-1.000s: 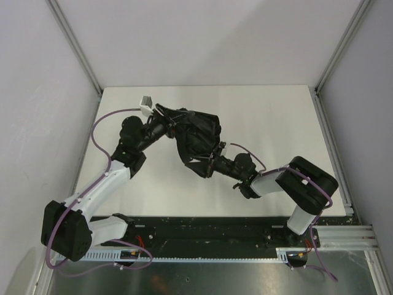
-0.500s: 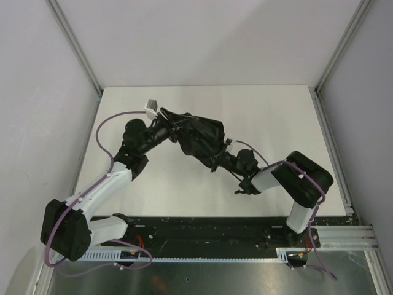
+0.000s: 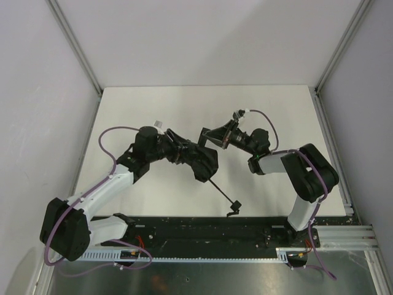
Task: Put away the umbrella
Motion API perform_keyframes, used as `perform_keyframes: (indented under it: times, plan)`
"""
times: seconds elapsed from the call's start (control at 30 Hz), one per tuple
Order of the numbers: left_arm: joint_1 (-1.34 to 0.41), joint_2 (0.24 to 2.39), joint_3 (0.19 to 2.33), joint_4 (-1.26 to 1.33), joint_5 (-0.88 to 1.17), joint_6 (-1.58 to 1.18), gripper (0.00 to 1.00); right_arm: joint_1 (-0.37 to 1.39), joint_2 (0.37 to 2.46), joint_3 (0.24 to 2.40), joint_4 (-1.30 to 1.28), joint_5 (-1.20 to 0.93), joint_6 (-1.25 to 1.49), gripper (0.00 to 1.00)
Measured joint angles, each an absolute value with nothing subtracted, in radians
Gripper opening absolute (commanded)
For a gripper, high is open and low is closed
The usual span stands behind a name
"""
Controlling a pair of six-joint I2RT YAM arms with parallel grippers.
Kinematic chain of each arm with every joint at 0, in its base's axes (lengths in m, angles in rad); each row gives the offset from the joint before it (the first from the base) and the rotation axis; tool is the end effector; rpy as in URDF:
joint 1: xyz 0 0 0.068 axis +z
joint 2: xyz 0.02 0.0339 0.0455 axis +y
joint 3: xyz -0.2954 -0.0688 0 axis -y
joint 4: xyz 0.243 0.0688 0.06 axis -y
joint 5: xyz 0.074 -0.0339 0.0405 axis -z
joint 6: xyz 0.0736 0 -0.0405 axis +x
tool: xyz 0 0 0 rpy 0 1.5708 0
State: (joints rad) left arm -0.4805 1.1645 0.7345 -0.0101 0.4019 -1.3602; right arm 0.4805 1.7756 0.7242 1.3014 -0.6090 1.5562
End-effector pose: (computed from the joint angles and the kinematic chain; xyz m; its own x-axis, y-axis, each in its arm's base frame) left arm 0.2327 -0.1537 0.2777 -0.8019 -0.5969 -0.0262 -0.2149 0.3290 -0.9196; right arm 0.3201 0.2144 0.2548 -0.8673 0.4728 -0.1557 -0.2321 -0.1075 0.9667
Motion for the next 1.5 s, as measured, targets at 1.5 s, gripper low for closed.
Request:
perform_keyframes:
  times: [1.5]
  plan:
    - [-0.5,1.456,0.748,-0.423,0.147,-1.246,0.0,0.796,1.678,0.694,0.957,-0.656,0.916,0.0]
